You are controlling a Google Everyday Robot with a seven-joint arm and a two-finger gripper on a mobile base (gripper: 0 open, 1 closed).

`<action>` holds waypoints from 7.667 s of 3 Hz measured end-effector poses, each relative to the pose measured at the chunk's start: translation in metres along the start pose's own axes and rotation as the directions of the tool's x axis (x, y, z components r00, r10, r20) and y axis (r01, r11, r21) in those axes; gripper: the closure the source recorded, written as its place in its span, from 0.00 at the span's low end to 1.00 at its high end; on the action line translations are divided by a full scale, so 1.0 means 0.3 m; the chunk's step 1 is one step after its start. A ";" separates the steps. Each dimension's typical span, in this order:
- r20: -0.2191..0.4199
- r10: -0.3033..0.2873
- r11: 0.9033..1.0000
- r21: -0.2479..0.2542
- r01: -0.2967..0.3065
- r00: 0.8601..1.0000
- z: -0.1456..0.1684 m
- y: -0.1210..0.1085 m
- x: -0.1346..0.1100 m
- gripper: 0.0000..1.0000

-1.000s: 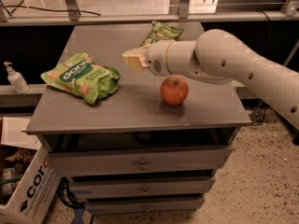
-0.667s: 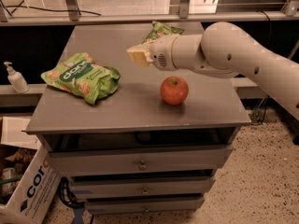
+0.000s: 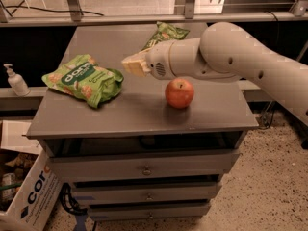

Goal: Move green rice chip bag near green jalapeno chip bag

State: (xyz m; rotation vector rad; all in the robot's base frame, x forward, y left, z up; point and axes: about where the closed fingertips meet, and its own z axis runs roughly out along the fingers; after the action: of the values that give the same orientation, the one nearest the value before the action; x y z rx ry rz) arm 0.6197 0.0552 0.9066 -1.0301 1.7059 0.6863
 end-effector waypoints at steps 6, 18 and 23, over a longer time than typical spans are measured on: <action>-0.130 -0.121 0.992 -0.035 0.117 0.984 0.269 0.242 0.051 0.00; -0.127 -0.251 0.963 0.069 0.261 0.960 0.206 0.128 -0.059 1.00; -0.490 -0.485 0.781 0.129 0.611 0.724 0.033 -0.188 -0.114 1.00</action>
Offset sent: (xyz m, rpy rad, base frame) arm -0.0484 0.0725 -0.0232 -0.0532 0.0200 0.1090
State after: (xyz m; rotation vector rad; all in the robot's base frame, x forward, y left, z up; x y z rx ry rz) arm 0.6790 0.0472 0.9363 -1.4686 1.6567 -0.2025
